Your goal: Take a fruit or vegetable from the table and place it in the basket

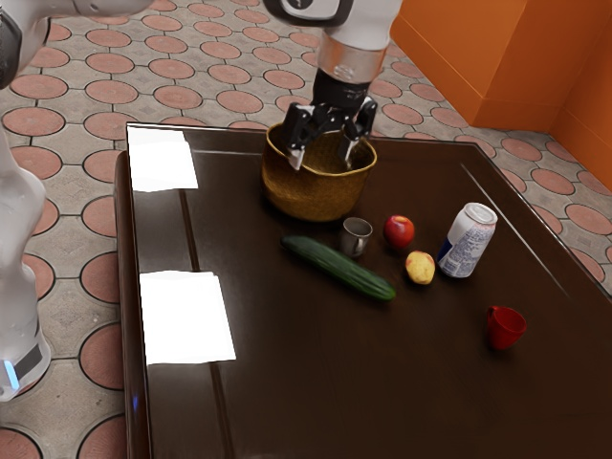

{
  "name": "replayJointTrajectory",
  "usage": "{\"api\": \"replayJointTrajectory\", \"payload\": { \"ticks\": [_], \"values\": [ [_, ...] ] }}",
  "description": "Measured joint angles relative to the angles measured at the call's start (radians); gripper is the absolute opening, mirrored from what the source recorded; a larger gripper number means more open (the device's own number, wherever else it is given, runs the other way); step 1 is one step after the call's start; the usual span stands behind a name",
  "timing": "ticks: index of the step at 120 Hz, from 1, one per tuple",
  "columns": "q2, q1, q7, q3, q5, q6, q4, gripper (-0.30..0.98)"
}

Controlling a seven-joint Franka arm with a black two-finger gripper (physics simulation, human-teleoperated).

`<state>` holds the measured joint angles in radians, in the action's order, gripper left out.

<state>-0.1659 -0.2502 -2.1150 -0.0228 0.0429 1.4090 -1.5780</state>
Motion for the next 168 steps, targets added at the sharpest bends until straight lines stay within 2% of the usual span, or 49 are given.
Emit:
{"api": "replayJointTrajectory", "payload": {
  "ticks": [45, 64, 73, 84, 92, 118, 129, 145, 168],
  "values": [
    [0.110, 0.014, -0.199, -0.015, -0.018, 0.012, 0.062, 0.69],
    [0.147, -0.011, -0.265, -0.033, -0.010, 0.013, 0.095, 0.69],
    [0.260, -0.016, -0.298, -0.052, -0.001, 0.019, 0.117, 0.69],
    [0.389, 0.082, -0.327, -0.069, -0.013, 0.059, 0.159, 0.69],
    [0.366, 0.109, -0.338, -0.081, -0.027, 0.133, 0.062, 0.69],
    [0.269, 0.074, -0.357, -0.068, -0.044, 0.262, -0.002, 0.69],
    [0.226, 0.093, -0.355, -0.039, -0.068, 0.322, -0.113, 0.69],
    [0.220, 0.095, -0.331, 0.003, -0.081, 0.389, -0.161, 0.69],
    [0.220, 0.080, -0.255, 0.008, -0.108, 0.460, -0.251, 0.69]
  ]
}}
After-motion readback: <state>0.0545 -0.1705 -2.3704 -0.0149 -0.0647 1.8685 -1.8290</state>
